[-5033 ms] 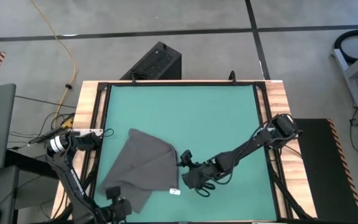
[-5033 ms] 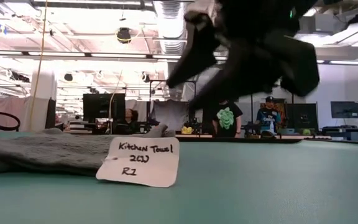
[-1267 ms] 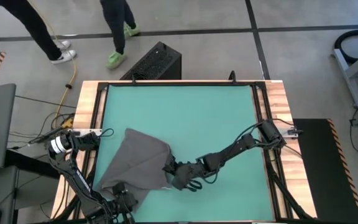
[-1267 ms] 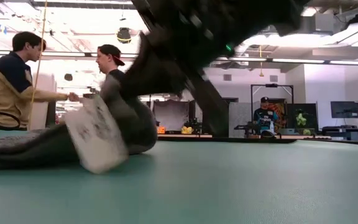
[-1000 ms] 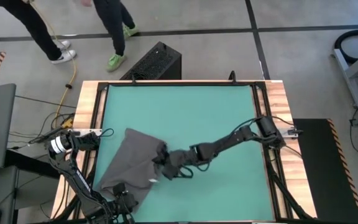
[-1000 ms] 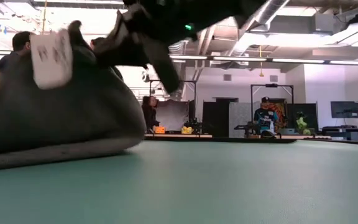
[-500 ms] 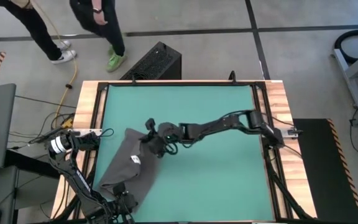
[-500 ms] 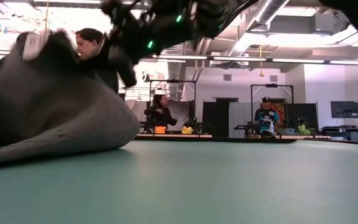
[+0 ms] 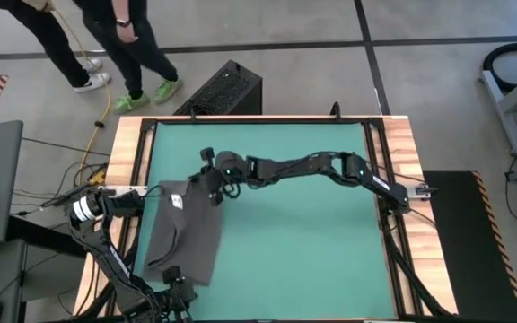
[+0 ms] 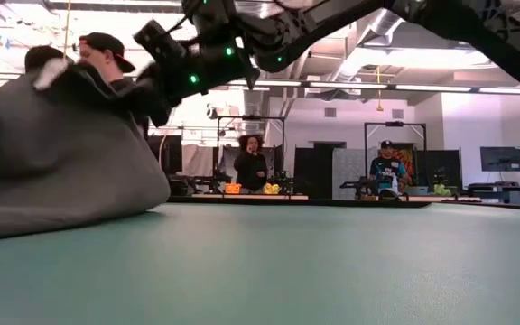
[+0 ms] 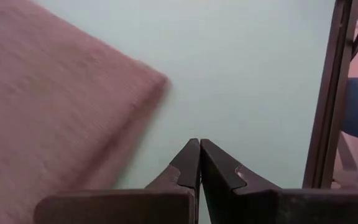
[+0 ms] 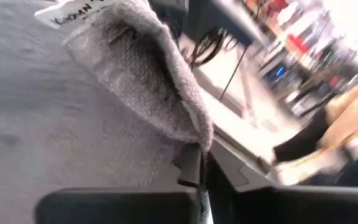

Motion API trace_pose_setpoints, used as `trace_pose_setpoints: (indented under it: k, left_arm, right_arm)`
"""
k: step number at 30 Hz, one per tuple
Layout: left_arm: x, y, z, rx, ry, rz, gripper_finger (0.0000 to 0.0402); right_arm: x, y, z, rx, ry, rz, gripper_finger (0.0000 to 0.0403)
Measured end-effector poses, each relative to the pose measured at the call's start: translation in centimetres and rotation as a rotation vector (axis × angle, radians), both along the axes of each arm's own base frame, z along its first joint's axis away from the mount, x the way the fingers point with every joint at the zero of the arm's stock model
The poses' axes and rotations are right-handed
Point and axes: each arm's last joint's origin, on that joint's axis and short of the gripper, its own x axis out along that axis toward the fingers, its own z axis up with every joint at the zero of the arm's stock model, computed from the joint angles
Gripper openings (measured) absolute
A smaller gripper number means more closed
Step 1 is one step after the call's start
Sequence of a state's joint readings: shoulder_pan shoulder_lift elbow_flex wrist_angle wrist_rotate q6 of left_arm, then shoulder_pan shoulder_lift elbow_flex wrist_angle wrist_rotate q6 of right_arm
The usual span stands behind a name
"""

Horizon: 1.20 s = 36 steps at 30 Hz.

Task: Roll towel
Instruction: Roll the gray towel

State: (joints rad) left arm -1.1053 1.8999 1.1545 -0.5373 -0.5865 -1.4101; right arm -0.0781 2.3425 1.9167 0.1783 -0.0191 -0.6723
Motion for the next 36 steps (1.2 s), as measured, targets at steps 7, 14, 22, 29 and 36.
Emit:
trace_pose_setpoints:
  k: [7,14,22,29,36]
  left_arm:
    - [0.0,0.0,0.0,-0.001,-0.009,0.0,0.0]
    - [0.1,0.0,0.1,0.003,-0.03,0.009,0.0]
    - [0.0,-0.3,0.5,0.038,-0.153,0.034,0.0]
    - [0.3,-0.7,3.4,0.164,-0.236,0.077,0.0]
    - [0.1,0.8,9.2,0.282,-0.149,0.251,0.0]
  right_arm:
    - [-0.3,-2.0,-1.5,0.118,0.07,0.172,0.0145]
    - [0.2,-3.8,-1.9,0.105,-0.057,0.116,0.0235]
    - [-1.1,-6.1,1.2,0.353,-0.076,0.111,0.025]
    - [-5.7,-3.5,10.6,0.398,-0.006,0.301,0.025]
    - [-13.5,4.5,16.6,0.412,0.33,0.405,0.0235]
